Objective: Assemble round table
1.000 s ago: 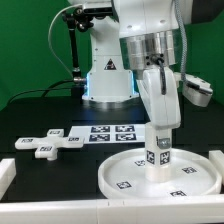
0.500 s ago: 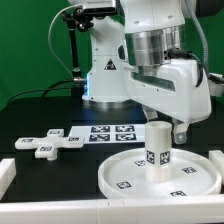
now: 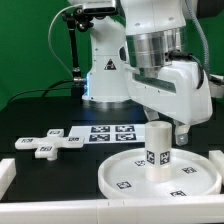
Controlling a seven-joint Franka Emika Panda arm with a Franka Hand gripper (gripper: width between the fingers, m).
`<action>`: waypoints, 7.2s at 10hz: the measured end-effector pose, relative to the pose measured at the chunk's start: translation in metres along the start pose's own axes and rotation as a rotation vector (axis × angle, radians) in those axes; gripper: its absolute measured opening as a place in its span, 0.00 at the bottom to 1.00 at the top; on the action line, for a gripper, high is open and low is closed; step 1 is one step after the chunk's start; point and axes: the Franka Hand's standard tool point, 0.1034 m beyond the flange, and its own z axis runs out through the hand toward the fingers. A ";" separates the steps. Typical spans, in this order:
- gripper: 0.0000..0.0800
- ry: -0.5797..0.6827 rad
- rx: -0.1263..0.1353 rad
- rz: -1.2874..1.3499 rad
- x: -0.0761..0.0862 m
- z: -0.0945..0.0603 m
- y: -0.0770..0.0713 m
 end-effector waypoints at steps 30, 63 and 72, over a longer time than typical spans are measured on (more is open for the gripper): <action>0.81 0.011 -0.146 -1.691 0.118 -0.024 0.113; 0.81 -0.110 -0.173 -1.936 0.164 0.015 0.182; 0.56 -0.123 -0.177 -1.928 0.165 0.022 0.185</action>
Offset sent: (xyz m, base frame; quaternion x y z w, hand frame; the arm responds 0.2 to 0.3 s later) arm -0.0465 -0.0073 0.0016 0.0241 -0.0265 -0.1281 0.9911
